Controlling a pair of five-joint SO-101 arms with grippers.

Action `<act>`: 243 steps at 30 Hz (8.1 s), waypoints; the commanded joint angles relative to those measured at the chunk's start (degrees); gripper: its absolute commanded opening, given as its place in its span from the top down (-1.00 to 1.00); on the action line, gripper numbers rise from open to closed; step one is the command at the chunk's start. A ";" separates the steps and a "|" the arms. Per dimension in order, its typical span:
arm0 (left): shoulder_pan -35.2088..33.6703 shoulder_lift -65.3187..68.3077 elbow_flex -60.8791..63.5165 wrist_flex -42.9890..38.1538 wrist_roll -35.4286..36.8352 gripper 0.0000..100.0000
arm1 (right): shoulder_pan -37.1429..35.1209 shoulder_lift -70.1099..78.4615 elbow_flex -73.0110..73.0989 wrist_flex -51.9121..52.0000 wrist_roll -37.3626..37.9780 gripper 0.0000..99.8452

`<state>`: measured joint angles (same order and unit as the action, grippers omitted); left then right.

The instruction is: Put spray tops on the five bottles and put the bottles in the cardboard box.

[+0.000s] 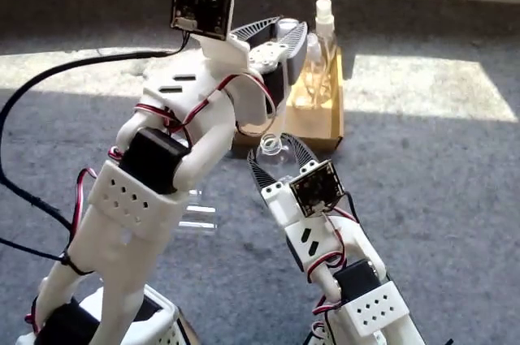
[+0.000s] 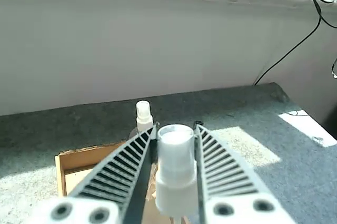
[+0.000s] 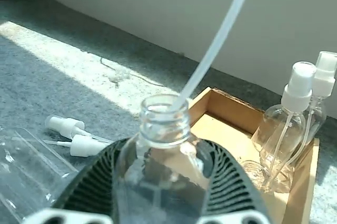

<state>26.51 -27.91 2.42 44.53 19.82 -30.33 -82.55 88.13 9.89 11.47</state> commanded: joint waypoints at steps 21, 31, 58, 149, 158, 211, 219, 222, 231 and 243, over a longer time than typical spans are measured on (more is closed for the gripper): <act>5.23 -13.93 30.81 -5.36 -6.86 0.95 | 3.12 -1.27 -0.84 2.15 -7.82 0.99; 4.79 -14.11 25.45 6.07 -13.10 0.46 | 3.30 -1.27 -0.84 1.98 -7.74 0.99; -1.71 -44.44 54.73 9.67 -19.87 0.30 | 9.63 25.45 -39.08 20.79 -26.64 0.99; -3.03 -44.97 64.04 2.46 -22.68 0.30 | 18.59 73.80 -34.86 -31.78 -7.47 0.99; -3.03 -44.97 64.04 2.64 -22.68 0.30 | 18.59 75.47 -34.86 -31.34 -7.47 0.80; -3.03 -44.70 64.13 2.46 -22.68 0.30 | 20.18 55.78 -38.73 -16.13 -4.22 0.52; -4.44 -44.97 63.60 2.73 -22.68 0.30 | 20.88 49.36 -53.76 2.33 -4.57 0.52; -13.05 -45.05 60.35 2.81 -22.24 0.35 | 18.07 46.64 -59.03 13.23 -4.57 0.52; -54.02 -31.87 41.45 9.85 -31.65 0.45 | -0.13 42.15 -54.02 34.77 -4.22 0.52; -75.38 12.35 5.49 17.23 -46.15 0.42 | -22.81 52.62 -52.88 44.53 1.05 0.52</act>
<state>-42.86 -25.27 20.97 60.79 -23.78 -47.56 -34.90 36.09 54.20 9.63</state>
